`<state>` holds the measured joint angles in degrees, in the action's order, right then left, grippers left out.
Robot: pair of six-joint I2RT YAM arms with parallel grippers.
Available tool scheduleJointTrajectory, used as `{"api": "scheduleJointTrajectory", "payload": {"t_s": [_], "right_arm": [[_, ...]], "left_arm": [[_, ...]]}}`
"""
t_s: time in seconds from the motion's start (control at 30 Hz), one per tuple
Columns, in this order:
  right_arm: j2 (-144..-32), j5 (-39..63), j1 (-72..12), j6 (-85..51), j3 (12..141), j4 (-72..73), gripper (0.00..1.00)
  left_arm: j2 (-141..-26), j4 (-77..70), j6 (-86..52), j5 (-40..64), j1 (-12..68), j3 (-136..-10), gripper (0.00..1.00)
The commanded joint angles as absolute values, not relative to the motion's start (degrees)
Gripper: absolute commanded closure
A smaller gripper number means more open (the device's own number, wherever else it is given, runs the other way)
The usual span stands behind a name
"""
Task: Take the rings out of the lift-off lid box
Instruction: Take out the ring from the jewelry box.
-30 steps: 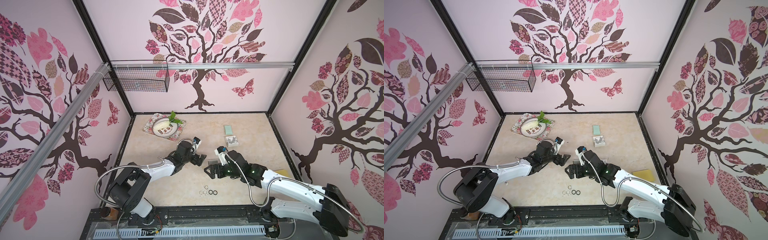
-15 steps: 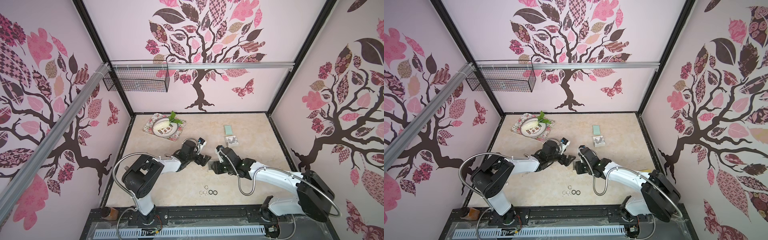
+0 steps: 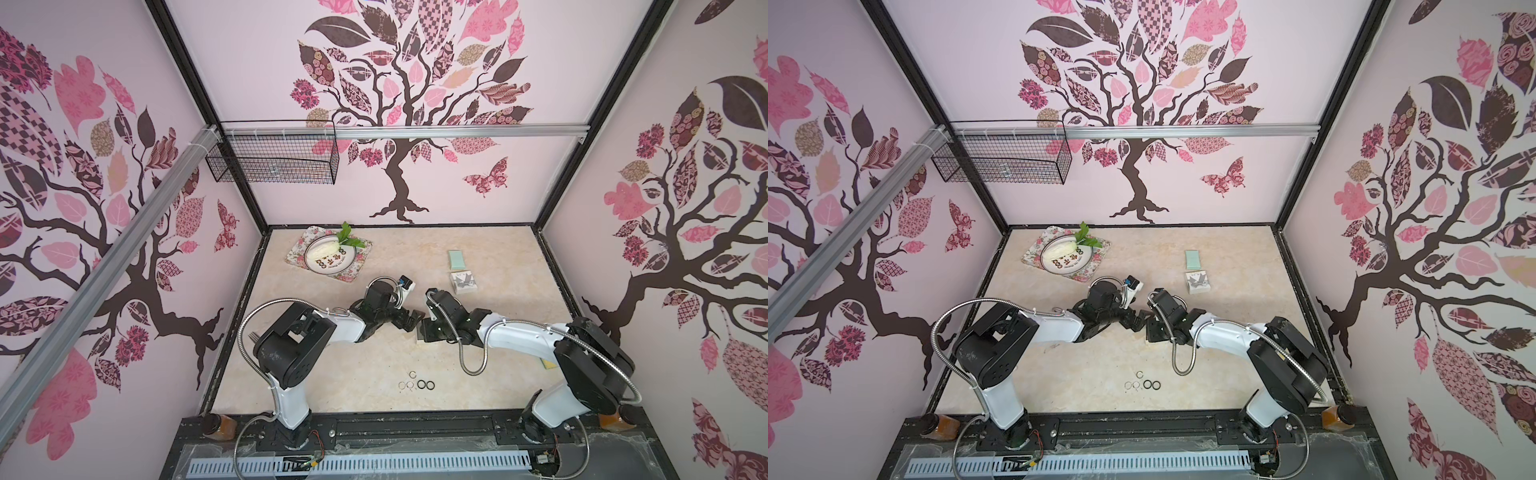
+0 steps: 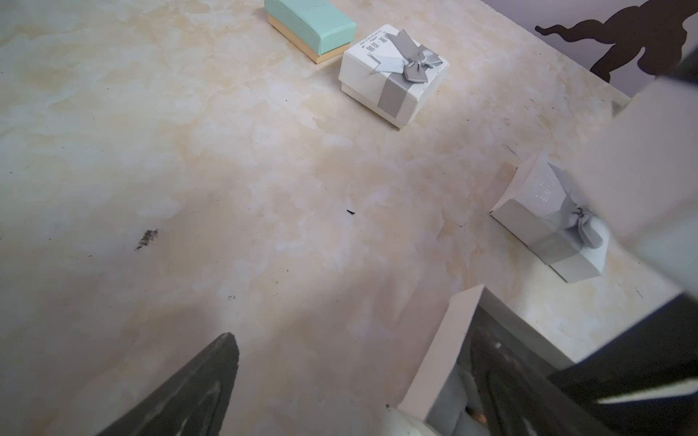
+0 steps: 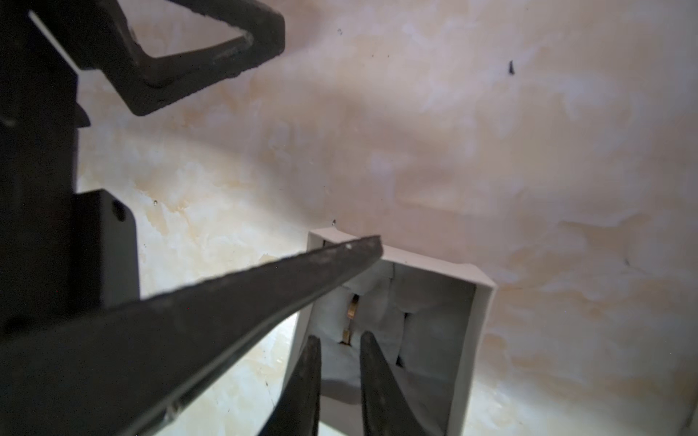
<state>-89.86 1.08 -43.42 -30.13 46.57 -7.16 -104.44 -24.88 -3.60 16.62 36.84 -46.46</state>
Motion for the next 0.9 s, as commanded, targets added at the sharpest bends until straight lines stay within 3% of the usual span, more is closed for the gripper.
{"api": "scheduleJointTrajectory", "payload": {"t_s": [0.0, 0.7, 0.87], "right_arm": [[-91.4, 0.0, -42.9, -30.8, 48.7, -6.9, 0.79], [-95.0, 1.1, -42.6, -31.3, 49.3, -5.3, 0.81], [-95.8, 1.7, -42.4, -31.3, 49.5, -5.7, 0.9]], "left_arm": [[-104.9, -27.6, -4.2, 17.6, 36.7, -47.6, 0.02], [-106.5, -30.8, -6.3, 18.3, 36.7, -45.0, 0.02], [-107.1, -31.9, -7.0, 18.5, 36.8, -44.0, 0.02]]}}
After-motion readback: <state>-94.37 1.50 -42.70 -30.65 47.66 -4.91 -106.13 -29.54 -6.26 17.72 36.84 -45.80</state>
